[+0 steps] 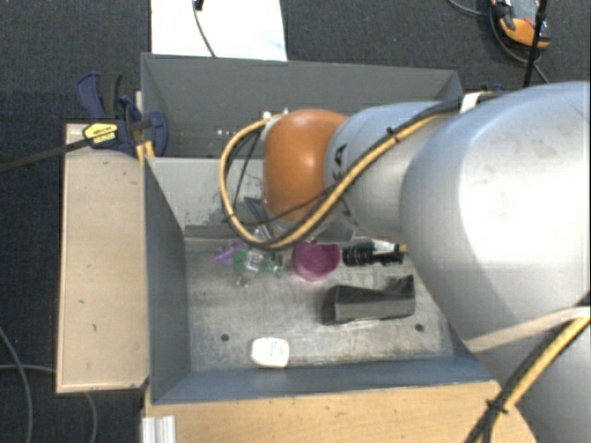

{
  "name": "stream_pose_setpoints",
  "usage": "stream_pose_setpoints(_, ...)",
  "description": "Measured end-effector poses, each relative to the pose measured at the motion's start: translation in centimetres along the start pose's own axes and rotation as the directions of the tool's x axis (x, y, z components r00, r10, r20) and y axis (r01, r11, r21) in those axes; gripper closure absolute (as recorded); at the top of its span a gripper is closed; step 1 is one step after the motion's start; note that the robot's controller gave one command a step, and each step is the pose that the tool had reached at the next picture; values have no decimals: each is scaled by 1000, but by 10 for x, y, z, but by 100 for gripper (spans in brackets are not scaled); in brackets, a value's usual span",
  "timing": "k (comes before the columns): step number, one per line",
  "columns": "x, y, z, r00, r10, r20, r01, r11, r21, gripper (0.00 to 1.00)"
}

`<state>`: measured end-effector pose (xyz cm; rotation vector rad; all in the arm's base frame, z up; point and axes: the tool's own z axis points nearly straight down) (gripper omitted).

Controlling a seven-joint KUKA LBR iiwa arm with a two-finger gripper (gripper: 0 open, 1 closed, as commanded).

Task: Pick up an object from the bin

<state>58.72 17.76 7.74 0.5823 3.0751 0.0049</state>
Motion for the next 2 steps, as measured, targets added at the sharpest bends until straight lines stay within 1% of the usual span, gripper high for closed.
stream_pose_setpoints(1, 0, 0, -2, 1000, 1, -1, -1, 1000, 1, 100)
stream_pose_setpoints(2, 1, -1, -10, 1000, 1, -6, -1, 1000, 3, 100)
